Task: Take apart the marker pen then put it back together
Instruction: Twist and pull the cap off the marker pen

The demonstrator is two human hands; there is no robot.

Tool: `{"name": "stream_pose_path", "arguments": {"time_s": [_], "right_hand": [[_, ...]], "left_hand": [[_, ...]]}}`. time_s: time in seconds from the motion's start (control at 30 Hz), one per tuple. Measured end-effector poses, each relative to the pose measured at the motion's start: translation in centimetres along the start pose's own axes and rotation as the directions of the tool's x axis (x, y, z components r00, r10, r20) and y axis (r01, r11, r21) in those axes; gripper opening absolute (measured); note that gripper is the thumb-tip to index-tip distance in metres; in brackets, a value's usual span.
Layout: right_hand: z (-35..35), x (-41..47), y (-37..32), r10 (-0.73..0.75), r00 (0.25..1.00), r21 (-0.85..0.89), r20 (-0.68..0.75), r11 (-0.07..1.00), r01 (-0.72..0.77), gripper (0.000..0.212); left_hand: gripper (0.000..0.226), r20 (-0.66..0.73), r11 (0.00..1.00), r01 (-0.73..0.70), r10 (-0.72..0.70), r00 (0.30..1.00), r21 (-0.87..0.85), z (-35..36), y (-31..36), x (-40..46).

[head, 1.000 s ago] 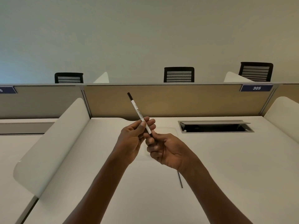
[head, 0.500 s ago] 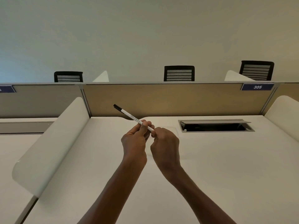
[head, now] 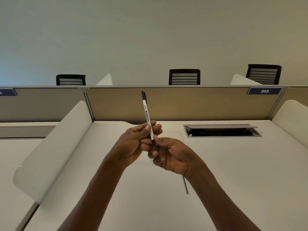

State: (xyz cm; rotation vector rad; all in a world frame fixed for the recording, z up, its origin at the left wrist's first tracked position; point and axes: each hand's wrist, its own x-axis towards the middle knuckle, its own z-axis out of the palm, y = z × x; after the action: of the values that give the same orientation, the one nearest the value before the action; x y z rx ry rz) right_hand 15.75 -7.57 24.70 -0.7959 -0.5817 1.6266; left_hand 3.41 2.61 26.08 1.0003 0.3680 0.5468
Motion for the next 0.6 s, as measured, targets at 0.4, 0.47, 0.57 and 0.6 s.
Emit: {"name": "stream_pose_path", "arguments": {"time_s": [0.4, 0.47, 0.57, 0.6], "right_hand": [[1.4, 1.1, 1.3, -0.493, 0.768, -0.750, -0.409, 0.661, 0.025, 0.033], [1.4, 1.5, 1.8, -0.692, 0.640, -0.929, -0.333, 0.357, -0.098, 0.027], [1.3, 1.8, 2.8, -0.889, 0.443, -0.973, -0.116, 0.013, -0.229, 0.014], [1.2, 2.0, 3.1, -0.910, 0.410, -0.970, -0.055, -0.049, -0.237, 0.012]], "left_hand": [[0.013, -0.384, 0.971, -0.202, 0.235, 0.893, 0.126, 1.9, -2.8, 0.2], [0.010, -0.447, 0.968, -0.229, 0.249, 0.859, 0.100, 2.7, -3.3, 0.3], [0.008, -0.527, 0.968, -0.245, 0.233, 0.817, 0.048, 3.7, -3.5, 0.4], [0.008, -0.547, 0.970, -0.243, 0.217, 0.809, 0.025, 3.9, -3.6, 0.3]]}}
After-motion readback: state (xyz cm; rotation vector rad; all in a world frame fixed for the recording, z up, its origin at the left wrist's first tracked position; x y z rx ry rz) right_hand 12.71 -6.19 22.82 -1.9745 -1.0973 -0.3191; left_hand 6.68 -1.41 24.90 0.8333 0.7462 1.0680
